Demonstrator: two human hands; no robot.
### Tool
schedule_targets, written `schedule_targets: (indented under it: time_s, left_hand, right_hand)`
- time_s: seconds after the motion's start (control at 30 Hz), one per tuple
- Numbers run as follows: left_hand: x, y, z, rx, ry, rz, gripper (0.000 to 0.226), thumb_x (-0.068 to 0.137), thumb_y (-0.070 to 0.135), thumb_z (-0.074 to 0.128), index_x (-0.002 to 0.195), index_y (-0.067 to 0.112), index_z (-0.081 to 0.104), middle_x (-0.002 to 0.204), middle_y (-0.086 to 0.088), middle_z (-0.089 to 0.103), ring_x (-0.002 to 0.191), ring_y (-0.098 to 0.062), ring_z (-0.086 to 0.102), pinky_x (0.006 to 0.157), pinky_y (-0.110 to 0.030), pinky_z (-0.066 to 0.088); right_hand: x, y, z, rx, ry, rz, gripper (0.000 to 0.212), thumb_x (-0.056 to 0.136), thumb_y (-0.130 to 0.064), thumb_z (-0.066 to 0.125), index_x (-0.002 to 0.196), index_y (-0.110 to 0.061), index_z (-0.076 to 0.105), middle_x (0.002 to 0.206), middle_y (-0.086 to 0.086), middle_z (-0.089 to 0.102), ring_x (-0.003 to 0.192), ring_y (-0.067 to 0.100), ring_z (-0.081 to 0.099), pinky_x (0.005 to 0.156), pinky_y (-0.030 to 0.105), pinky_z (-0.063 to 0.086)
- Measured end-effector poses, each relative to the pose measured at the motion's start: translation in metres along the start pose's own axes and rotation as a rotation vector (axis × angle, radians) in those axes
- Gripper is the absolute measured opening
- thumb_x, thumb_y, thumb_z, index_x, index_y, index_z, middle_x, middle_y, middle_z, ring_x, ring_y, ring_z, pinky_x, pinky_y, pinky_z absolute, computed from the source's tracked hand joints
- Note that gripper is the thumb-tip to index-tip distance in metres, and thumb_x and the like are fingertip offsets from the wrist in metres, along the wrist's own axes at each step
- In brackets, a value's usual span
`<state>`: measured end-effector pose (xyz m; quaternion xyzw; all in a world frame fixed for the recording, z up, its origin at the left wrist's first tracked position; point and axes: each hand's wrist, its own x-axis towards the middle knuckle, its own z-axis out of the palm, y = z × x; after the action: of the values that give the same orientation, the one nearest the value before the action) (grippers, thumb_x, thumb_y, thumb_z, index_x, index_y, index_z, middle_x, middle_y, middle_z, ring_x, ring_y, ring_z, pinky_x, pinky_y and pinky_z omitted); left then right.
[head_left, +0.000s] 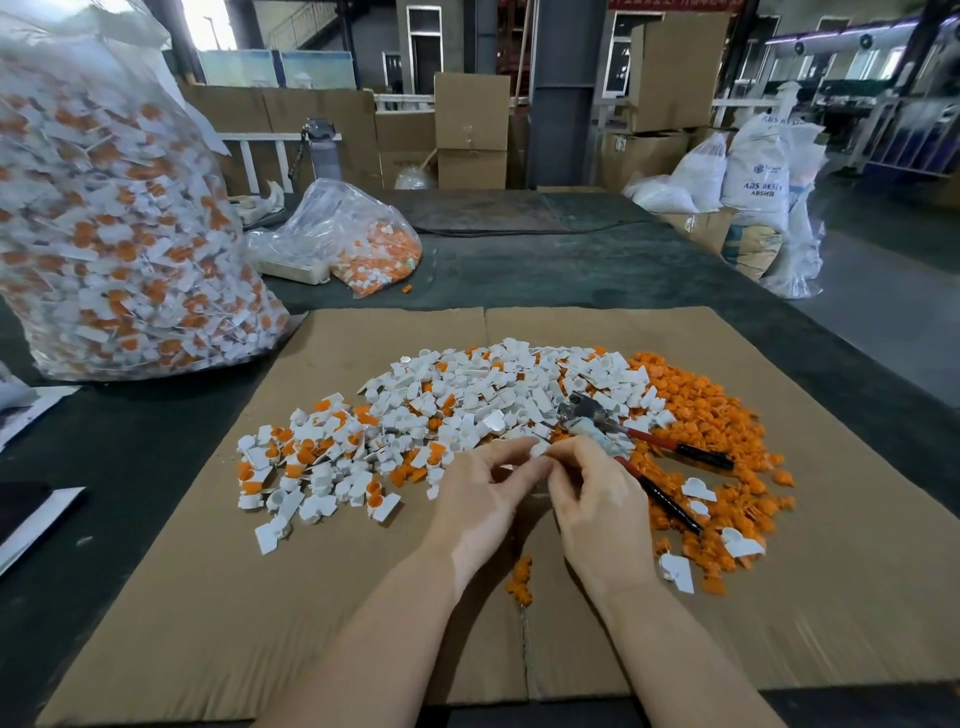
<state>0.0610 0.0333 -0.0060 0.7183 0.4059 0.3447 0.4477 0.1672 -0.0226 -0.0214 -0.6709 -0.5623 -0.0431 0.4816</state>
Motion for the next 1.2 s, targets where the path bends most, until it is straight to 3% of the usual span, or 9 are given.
schedule_targets:
  time_s: [0.13, 0.23, 0.33, 0.47, 0.7, 0.83, 0.9, 1.03, 1.2]
  left_hand:
    - [0.002, -0.005, 0.000, 0.167, 0.028, 0.000, 0.024, 0.095, 0.028, 0.052, 0.094, 0.015, 0.072, 0.089, -0.003, 0.059, 0.087, -0.013, 0.052, 0.070, -0.018, 0.035]
    - [0.001, -0.004, 0.002, -0.058, 0.063, -0.057, 0.017, 0.092, 0.019, 0.058, 0.083, 0.015, 0.072, 0.070, -0.003, 0.065, 0.069, -0.018, 0.061, 0.070, -0.032, 0.049]
    - [0.000, -0.006, 0.006, -0.216, 0.117, -0.124, 0.011, 0.088, 0.011, 0.064, 0.080, 0.018, 0.067, 0.062, 0.001, 0.067, 0.058, -0.011, 0.063, 0.063, -0.026, 0.055]
    - [0.000, -0.010, 0.009, -0.255, 0.128, -0.135, 0.010, 0.087, 0.008, 0.064, 0.082, 0.016, 0.065, 0.070, -0.007, 0.070, 0.065, -0.015, 0.067, 0.068, -0.029, 0.057]
    - [-0.001, -0.013, 0.008, 0.013, 0.112, -0.002, 0.018, 0.087, 0.015, 0.066, 0.074, 0.027, 0.062, 0.067, 0.006, 0.065, 0.061, 0.000, 0.060, 0.056, -0.008, 0.042]
    - [0.000, -0.013, 0.007, -0.211, 0.092, -0.102, 0.009, 0.089, 0.010, 0.063, 0.082, 0.016, 0.064, 0.069, -0.007, 0.066, 0.064, -0.017, 0.061, 0.070, -0.035, 0.054]
    - [0.000, -0.014, 0.006, -0.297, 0.108, -0.130, 0.008, 0.090, 0.008, 0.061, 0.086, 0.014, 0.064, 0.069, -0.008, 0.064, 0.064, -0.018, 0.060, 0.072, -0.040, 0.054]
    - [0.001, -0.016, 0.003, -0.322, 0.107, -0.109, 0.019, 0.090, 0.006, 0.059, 0.095, 0.024, 0.064, 0.059, 0.004, 0.061, 0.062, -0.015, 0.061, 0.069, -0.035, 0.054]
    - [-0.001, -0.015, 0.000, -0.260, 0.078, -0.059, 0.021, 0.091, 0.008, 0.058, 0.097, 0.026, 0.065, 0.059, 0.006, 0.061, 0.061, -0.008, 0.062, 0.061, -0.018, 0.051]
  right_hand:
    - [0.000, 0.000, 0.001, 0.009, -0.011, -0.023, 0.006, 0.087, -0.004, 0.063, 0.090, -0.007, 0.067, 0.082, 0.000, 0.066, 0.076, 0.012, 0.061, 0.069, 0.028, 0.052]
    - [0.000, 0.000, 0.000, 0.044, -0.023, 0.020, 0.009, 0.088, -0.005, 0.062, 0.093, -0.008, 0.068, 0.084, -0.001, 0.067, 0.079, 0.010, 0.061, 0.071, 0.023, 0.051]
    - [0.000, 0.001, 0.000, 0.038, -0.023, 0.091, 0.008, 0.088, -0.010, 0.062, 0.093, -0.011, 0.068, 0.083, -0.004, 0.067, 0.077, 0.006, 0.060, 0.069, 0.015, 0.047]
    - [-0.001, 0.002, 0.001, -0.005, -0.030, 0.126, 0.005, 0.087, -0.016, 0.065, 0.087, -0.011, 0.068, 0.075, -0.004, 0.066, 0.069, 0.009, 0.059, 0.064, 0.025, 0.048]
    - [-0.001, 0.004, 0.004, -0.061, -0.085, 0.137, 0.012, 0.087, -0.017, 0.063, 0.076, -0.013, 0.060, 0.067, -0.007, 0.061, 0.060, 0.006, 0.052, 0.054, 0.009, 0.033]
    - [0.001, 0.004, 0.002, 0.032, -0.106, 0.135, 0.008, 0.088, -0.020, 0.063, 0.081, -0.016, 0.065, 0.067, -0.013, 0.061, 0.064, 0.003, 0.057, 0.060, 0.014, 0.043]
    - [0.001, 0.004, 0.001, 0.128, -0.099, 0.147, 0.004, 0.087, -0.020, 0.064, 0.084, -0.021, 0.065, 0.070, -0.015, 0.062, 0.070, 0.001, 0.058, 0.063, 0.016, 0.047]
    - [0.001, 0.003, 0.000, 0.224, -0.083, 0.118, 0.020, 0.082, -0.013, 0.069, 0.095, -0.027, 0.062, 0.079, -0.012, 0.058, 0.074, 0.005, 0.055, 0.067, 0.020, 0.050]
    - [0.003, 0.003, -0.001, 0.195, -0.145, 0.031, 0.032, 0.083, -0.007, 0.067, 0.113, -0.019, 0.066, 0.084, -0.012, 0.053, 0.078, 0.006, 0.052, 0.074, 0.025, 0.049]
